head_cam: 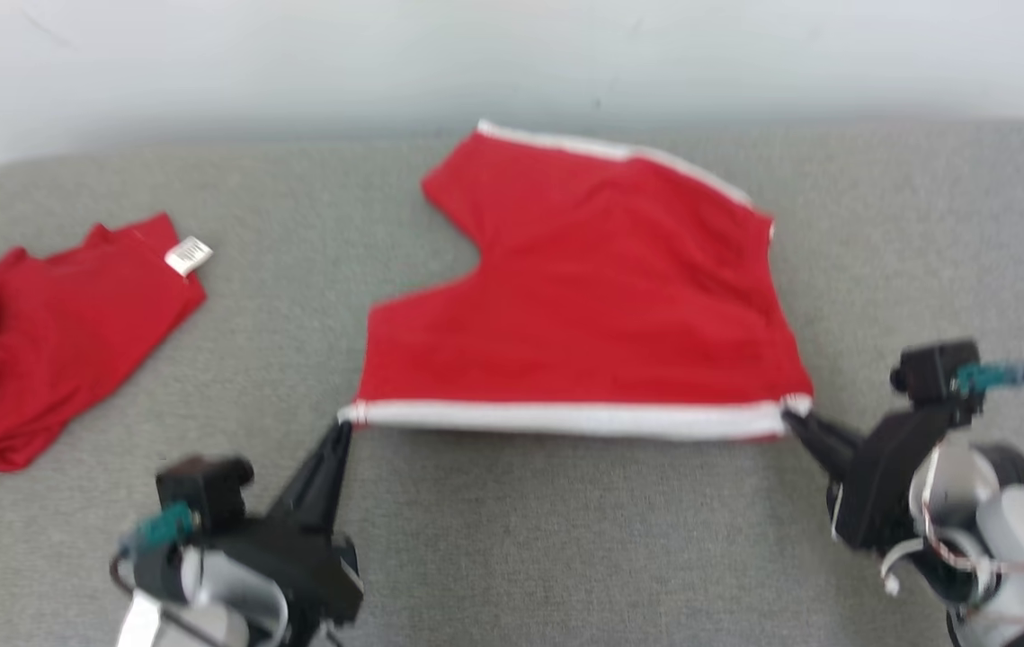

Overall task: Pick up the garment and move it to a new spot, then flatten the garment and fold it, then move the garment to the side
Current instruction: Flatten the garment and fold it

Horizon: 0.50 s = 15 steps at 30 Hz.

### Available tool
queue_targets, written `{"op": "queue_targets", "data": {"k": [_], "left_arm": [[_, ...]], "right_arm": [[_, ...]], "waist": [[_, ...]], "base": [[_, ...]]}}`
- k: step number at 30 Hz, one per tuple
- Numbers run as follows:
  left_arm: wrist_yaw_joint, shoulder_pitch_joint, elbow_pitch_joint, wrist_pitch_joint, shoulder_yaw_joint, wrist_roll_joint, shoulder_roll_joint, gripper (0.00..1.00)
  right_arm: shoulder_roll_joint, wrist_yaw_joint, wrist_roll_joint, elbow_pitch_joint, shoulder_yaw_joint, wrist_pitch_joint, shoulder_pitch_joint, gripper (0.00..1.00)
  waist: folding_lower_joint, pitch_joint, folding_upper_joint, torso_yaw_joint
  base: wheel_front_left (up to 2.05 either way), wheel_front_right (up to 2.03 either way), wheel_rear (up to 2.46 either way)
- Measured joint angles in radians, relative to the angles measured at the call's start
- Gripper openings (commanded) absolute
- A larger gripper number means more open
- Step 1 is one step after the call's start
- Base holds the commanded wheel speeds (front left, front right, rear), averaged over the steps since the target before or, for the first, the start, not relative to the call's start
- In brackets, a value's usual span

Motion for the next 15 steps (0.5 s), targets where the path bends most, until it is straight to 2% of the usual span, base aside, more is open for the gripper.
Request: {"op": "queue_targets", "data": {"k": [15], "left_arm": [[0.014, 0.265, -0.121, -0.035, -0.015, -0.005, 0.011, 0.00]], "right_arm": [[-0.097, 0.000, 0.007, -0.177, 0.072, 0.020, 0.251, 0.00]], "waist": [[0.0000, -0.134, -0.0001, 0.028]], "base": [[0.00, 0.00, 0.00]]}}
